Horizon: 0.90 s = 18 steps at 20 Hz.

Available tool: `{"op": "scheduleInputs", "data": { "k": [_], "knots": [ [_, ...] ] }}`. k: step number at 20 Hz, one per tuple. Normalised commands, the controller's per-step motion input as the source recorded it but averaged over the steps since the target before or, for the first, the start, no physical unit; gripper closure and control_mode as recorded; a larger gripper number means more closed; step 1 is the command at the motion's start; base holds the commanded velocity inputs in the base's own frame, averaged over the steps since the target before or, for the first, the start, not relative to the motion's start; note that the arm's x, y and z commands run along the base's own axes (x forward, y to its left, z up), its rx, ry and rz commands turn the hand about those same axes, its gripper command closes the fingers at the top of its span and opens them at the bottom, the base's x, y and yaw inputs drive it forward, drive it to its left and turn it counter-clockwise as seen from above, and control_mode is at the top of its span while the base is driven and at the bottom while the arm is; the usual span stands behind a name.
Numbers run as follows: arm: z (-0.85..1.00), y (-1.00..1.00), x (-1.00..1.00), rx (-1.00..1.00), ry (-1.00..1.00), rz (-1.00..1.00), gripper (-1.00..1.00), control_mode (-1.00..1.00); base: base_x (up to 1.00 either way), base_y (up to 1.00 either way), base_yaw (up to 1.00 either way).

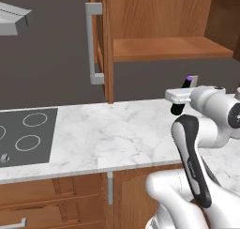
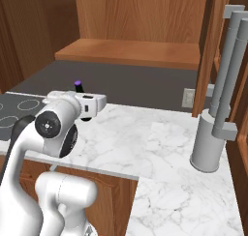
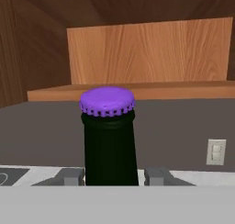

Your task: Open the cabinet directly in front. Then move the beer and the cup to the dining counter with the jar on it.

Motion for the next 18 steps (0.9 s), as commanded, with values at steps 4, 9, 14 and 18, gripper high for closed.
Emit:
{"op": "scheduleInputs", "data": {
  "k": [4, 9, 14, 18],
  "knots": [
    [0.00, 0.04, -0.08, -0.05, 0.03, 0.01, 1.00, -1.00, 0.00, 0.00, 0.00],
    [0.00, 0.00, -0.07, -0.04, 0.03, 0.04, 1.00, -1.00, 0.00, 0.00, 0.00],
    [0.00, 0.00, -0.11, -0.01, 0.00, 0.02, 1.00, 1.00, -0.31, 0.00, 0.04],
    [0.00, 0.00, 0.00, 0.00, 0.00, 0.00, 1.00, 1.00, -0.66, 0.00, 0.01]
  ]
}}
